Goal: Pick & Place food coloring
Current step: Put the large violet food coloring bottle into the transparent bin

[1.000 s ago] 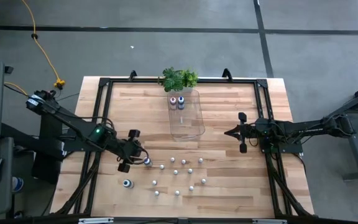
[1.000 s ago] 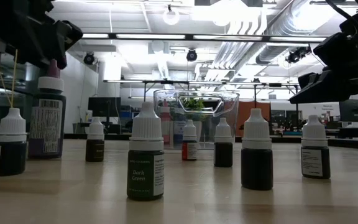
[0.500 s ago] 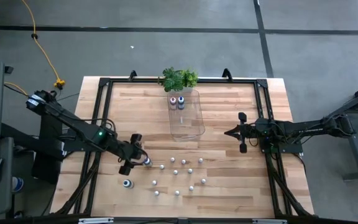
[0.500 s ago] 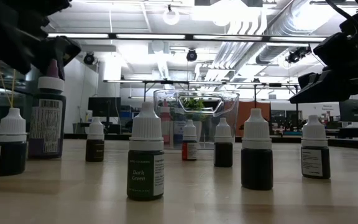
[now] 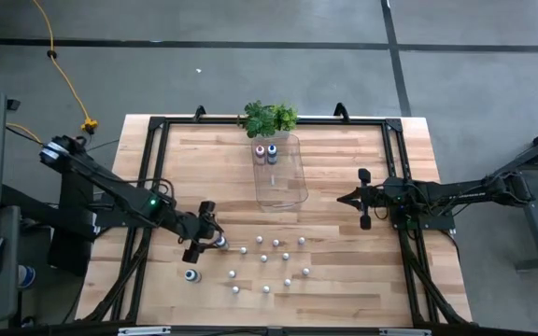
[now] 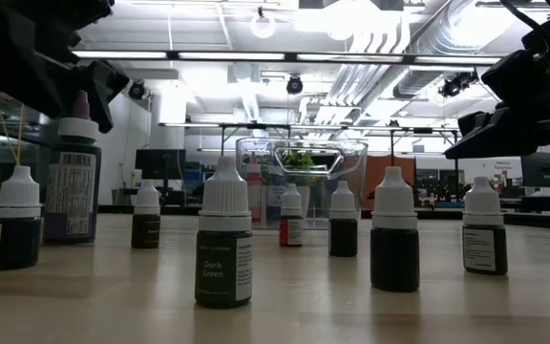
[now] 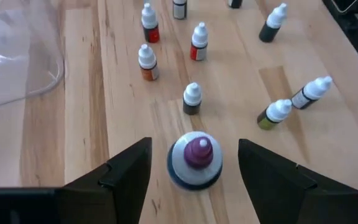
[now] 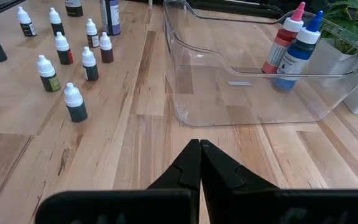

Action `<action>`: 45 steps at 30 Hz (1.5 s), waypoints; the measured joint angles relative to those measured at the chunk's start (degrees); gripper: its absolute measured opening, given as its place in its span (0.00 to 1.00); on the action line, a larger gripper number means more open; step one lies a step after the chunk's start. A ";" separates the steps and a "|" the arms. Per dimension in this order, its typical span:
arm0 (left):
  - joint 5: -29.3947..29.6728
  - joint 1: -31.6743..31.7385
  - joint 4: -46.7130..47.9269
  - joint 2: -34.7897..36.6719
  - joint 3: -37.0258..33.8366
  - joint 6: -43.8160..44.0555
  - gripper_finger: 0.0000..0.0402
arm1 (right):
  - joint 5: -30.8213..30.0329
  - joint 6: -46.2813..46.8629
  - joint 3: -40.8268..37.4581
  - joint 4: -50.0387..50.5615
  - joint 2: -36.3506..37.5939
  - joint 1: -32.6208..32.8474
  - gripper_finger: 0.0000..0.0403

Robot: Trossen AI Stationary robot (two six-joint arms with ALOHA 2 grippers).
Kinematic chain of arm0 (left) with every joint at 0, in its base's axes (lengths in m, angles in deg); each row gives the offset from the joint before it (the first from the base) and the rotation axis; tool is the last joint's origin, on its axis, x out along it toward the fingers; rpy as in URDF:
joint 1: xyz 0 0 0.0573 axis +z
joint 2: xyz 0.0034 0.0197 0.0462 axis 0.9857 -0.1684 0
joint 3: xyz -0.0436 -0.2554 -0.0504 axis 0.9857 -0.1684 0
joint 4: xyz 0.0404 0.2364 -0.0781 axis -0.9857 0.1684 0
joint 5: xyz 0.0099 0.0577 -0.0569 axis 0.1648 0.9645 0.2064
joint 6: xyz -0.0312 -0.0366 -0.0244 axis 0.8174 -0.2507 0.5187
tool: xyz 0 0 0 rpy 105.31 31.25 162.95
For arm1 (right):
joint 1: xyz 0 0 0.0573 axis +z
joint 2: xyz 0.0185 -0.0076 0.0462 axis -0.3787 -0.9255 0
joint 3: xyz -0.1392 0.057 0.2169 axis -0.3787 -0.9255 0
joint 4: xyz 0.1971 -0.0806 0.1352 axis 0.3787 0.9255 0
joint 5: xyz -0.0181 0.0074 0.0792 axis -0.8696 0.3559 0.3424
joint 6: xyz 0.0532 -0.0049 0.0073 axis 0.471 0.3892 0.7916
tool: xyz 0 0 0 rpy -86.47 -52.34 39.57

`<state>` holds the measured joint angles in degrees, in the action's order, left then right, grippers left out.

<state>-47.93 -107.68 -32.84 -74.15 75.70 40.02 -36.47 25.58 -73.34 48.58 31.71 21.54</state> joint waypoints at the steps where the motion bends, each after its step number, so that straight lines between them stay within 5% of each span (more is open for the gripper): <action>1: -0.22 0.00 -0.03 -0.39 -0.01 0.01 0.58 | 0.00 0.00 0.01 0.00 -0.02 0.01 0.00; 20: -1.67 0.02 -2.76 -3.62 -0.04 0.36 0.57 | 0.00 0.00 0.01 0.07 0.00 -0.01 0.00; 33: -1.32 0.02 -2.62 -3.57 -0.02 1.92 0.25 | 0.00 0.00 0.02 0.07 0.00 -0.01 0.00; 45: -0.07 0.02 -1.13 -3.57 2.56 9.28 0.26 | 0.00 0.00 0.02 0.09 0.00 -0.01 0.00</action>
<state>-48.00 -107.66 -33.97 -77.72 78.26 49.30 -36.47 25.58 -73.32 48.66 31.71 21.53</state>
